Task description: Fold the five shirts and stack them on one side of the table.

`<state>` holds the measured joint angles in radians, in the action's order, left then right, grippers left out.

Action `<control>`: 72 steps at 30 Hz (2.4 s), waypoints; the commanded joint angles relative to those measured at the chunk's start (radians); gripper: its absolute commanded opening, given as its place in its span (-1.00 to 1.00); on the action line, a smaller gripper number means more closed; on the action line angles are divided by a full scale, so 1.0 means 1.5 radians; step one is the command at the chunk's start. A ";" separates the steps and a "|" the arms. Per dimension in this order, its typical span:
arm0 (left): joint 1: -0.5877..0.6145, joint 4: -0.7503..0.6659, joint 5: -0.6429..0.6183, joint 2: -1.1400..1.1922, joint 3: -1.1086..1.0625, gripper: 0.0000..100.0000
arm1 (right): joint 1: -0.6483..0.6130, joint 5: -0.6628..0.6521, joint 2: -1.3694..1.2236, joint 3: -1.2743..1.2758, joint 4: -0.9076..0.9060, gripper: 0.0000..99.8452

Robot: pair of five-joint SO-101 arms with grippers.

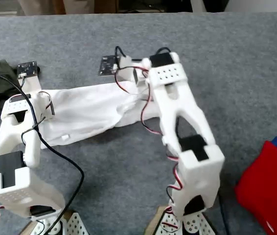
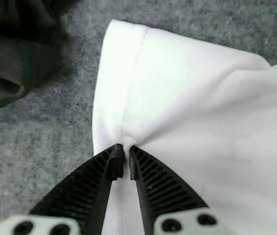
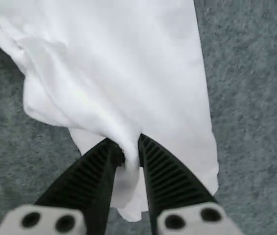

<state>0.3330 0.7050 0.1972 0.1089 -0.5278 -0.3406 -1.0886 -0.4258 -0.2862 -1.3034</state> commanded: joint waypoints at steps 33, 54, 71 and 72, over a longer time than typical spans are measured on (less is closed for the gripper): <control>-0.054 0.270 0.041 -0.174 0.092 -0.58 | 0.174 0.276 0.031 -0.123 -0.251 -0.99; 0.084 0.295 0.117 0.129 0.230 -0.35 | 0.284 0.194 0.243 0.026 -0.296 -0.99; 0.015 0.404 0.084 0.196 0.307 -0.96 | 0.289 0.180 0.392 0.249 -0.183 -0.99; 0.019 0.404 0.082 0.187 0.312 -0.96 | 0.290 0.181 0.393 0.273 -0.158 -0.99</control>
<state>0.3284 1.2958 0.3460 0.4173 -0.0783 0.0890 -0.8140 0.1112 0.0606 -1.6226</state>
